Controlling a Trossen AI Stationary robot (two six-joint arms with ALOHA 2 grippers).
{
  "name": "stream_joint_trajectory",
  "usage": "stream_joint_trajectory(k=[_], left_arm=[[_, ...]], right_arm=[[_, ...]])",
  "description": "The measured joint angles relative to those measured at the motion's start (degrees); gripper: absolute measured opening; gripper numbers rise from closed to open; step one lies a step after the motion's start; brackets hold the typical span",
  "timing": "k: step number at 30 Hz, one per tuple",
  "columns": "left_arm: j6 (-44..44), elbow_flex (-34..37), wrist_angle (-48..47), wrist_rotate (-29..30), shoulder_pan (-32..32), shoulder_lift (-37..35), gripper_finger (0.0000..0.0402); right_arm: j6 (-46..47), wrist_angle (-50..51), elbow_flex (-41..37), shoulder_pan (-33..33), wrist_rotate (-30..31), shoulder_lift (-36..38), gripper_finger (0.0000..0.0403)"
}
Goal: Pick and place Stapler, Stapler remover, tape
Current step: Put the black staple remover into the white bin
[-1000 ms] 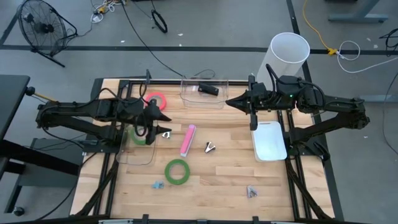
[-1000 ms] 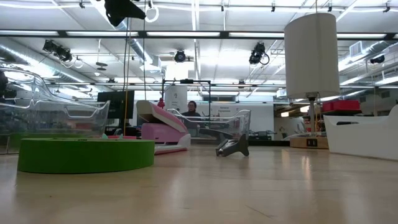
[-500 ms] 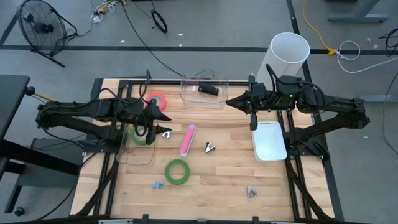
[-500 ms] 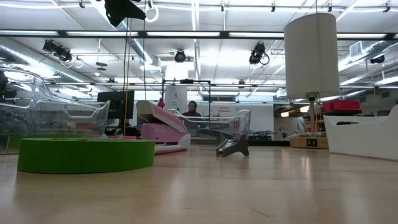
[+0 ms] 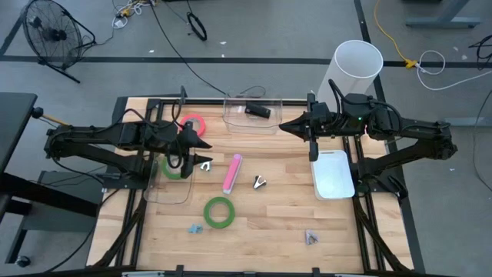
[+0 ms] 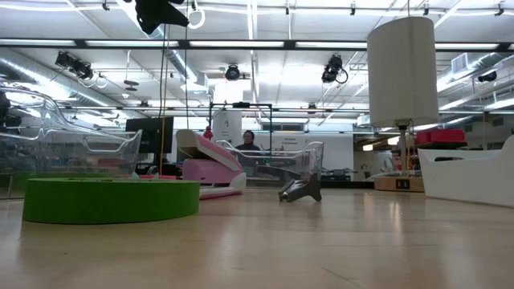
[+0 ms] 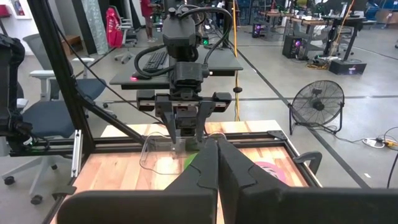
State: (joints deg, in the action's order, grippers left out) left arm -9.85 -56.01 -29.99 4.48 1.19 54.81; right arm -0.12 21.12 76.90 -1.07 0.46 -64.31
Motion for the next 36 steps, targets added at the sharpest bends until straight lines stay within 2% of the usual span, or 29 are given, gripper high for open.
stream_joint_trajectory(k=[24, 36], left_arm=[[0.0, 0.0, -0.01, 0.39, 0.0, 0.0, 0.0213], [0.02, 0.0, -0.01, 0.39, 0.01, 0.0, 0.0213]], right_arm=[[-0.94, 0.02, 0.0, -0.01, -0.05, 0.0, 0.0], [-1.85, 1.14, -0.01, 0.03, -9.26, -1.22, 0.0]])
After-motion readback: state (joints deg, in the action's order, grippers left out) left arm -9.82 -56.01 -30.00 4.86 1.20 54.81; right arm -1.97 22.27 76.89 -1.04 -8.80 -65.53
